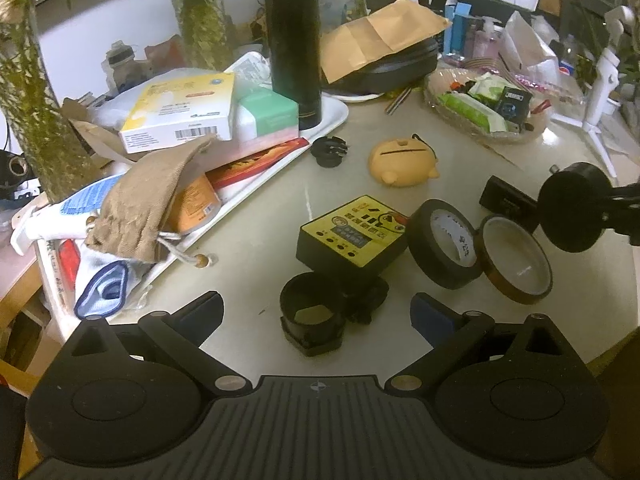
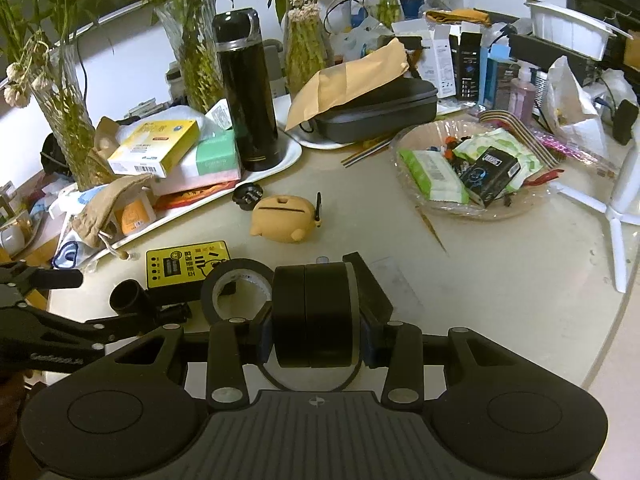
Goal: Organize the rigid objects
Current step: 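Close the right tool on the black cylinder while the left tool grasps the black ring part, then carry both parts over the cardboard box and open both tools to drop them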
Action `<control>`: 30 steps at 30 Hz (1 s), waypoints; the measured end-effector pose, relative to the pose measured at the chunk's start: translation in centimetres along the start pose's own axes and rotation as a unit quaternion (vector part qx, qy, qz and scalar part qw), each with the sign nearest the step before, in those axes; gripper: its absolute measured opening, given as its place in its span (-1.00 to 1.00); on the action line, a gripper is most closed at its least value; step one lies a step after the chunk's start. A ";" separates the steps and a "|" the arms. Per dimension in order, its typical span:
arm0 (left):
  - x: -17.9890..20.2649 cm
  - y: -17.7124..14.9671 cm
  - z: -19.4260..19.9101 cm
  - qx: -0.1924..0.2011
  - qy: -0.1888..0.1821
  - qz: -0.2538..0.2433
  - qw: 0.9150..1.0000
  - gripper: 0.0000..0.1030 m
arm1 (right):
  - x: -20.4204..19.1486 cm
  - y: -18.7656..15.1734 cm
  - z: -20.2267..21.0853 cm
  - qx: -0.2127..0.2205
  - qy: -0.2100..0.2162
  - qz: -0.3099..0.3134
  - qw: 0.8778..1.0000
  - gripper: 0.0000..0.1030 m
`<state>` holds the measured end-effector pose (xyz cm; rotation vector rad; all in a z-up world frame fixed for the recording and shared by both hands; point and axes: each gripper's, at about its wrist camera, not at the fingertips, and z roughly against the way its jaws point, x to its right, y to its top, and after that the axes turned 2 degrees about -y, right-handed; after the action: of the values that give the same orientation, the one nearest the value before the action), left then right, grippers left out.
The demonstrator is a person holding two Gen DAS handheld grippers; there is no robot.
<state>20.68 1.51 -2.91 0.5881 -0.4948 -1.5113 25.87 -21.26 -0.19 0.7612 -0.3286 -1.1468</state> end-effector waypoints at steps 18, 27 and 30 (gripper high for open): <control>-0.6 2.0 -3.9 -0.074 0.014 0.002 0.997 0.48 | 1.7 -0.9 1.0 0.003 -0.004 -0.018 1.000 -0.15; -1.4 2.0 -3.6 -0.076 -0.017 0.034 0.996 -0.25 | 1.7 -0.9 1.1 0.003 -0.001 -0.018 1.000 -0.15; -1.6 2.0 -3.4 -0.073 -0.024 0.037 0.996 -0.26 | 1.6 -1.0 1.1 0.003 -0.001 -0.017 1.000 -0.15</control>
<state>24.32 3.18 -4.14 0.4158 -0.4343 -1.4790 25.15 -23.34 -0.28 0.7734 -0.3207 -1.1793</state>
